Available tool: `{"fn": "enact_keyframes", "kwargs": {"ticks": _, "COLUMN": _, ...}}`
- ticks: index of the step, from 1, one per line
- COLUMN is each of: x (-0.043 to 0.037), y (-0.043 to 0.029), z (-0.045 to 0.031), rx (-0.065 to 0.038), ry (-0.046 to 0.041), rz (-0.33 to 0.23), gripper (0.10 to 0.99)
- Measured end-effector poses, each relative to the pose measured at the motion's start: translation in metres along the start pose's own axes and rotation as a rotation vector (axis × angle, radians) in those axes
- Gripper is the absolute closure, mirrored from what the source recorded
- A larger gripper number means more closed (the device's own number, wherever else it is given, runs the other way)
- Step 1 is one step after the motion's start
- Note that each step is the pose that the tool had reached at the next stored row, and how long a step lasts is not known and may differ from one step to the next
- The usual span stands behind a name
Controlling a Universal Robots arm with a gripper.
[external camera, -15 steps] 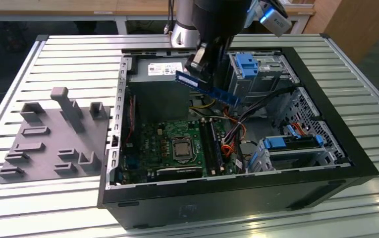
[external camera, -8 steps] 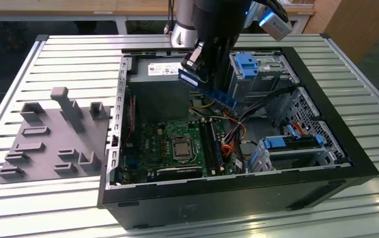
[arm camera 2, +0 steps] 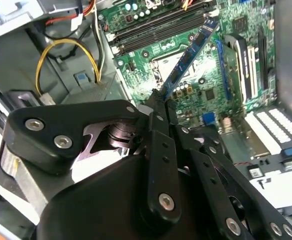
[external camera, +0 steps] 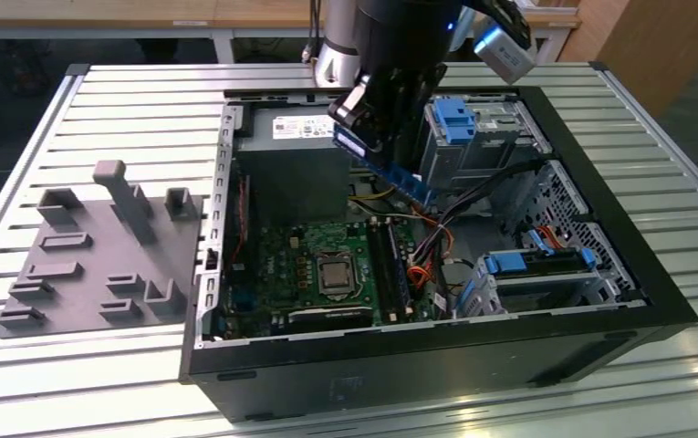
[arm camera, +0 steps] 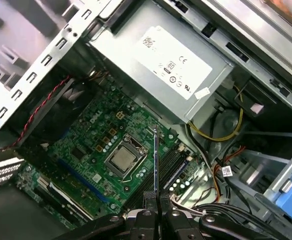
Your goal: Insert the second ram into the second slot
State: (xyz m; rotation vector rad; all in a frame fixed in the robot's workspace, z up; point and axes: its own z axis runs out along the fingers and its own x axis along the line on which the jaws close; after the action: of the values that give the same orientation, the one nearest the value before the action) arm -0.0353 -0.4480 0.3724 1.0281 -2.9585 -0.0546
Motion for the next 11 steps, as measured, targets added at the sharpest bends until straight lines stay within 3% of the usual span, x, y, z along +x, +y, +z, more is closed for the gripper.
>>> {"fn": "enact_keyframes", "kwargs": {"ticks": 11, "x": 0.0, "y": 0.0, "z": 0.0005, "rx": 0.001, "ry": -0.0062, "rz": 0.174, "gripper": 0.953}}
